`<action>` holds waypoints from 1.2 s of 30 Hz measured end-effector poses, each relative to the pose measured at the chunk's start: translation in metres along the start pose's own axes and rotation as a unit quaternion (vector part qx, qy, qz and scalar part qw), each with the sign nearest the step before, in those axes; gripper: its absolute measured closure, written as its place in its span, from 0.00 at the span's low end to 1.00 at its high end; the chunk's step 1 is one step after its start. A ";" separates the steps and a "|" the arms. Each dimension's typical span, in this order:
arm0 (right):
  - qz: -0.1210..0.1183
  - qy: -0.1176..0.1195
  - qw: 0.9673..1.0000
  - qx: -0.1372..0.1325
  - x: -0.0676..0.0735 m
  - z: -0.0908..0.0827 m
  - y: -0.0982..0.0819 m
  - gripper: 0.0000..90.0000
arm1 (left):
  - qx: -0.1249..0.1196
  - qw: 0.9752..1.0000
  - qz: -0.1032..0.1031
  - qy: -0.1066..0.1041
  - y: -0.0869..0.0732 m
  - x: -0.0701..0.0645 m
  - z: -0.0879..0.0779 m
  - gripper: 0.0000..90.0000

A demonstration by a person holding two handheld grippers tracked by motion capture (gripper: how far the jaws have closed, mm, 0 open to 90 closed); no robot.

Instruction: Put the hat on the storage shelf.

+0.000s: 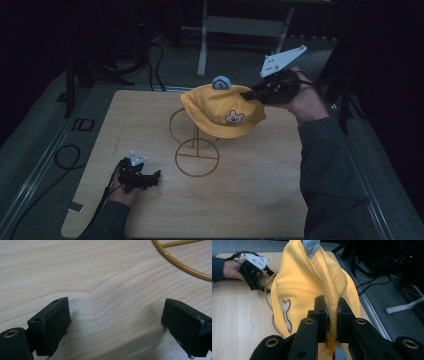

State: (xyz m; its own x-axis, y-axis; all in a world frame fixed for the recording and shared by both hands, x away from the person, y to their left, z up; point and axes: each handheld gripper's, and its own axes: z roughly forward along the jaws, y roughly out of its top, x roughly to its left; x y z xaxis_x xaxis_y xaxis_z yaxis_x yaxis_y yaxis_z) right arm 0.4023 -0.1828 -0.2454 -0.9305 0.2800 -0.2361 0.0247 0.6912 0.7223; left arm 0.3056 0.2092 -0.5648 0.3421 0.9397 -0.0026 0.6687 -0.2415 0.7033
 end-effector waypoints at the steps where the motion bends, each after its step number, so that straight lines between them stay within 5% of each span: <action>1: -0.001 0.001 1.000 0.000 0.000 0.002 0.002 0.91 | 0.000 1.000 0.000 0.000 0.000 0.000 0.000 0.10; 19: 0.002 0.013 1.000 0.003 0.002 0.042 0.025 0.88 | -0.001 1.000 -0.001 0.000 0.000 0.000 0.000 0.10; 36: -0.015 0.035 0.999 0.012 0.019 0.084 0.057 0.87 | -0.002 1.000 -0.002 0.001 0.000 0.000 0.000 0.10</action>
State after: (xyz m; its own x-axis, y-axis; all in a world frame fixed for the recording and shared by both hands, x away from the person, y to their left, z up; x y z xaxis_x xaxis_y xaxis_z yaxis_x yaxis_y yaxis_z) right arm 0.4168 -0.0825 -0.2631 -0.9544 0.2115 -0.2109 0.0039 0.7149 0.6992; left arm 0.3057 0.2090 -0.5650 0.3391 0.9408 -0.0041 0.6669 -0.2372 0.7064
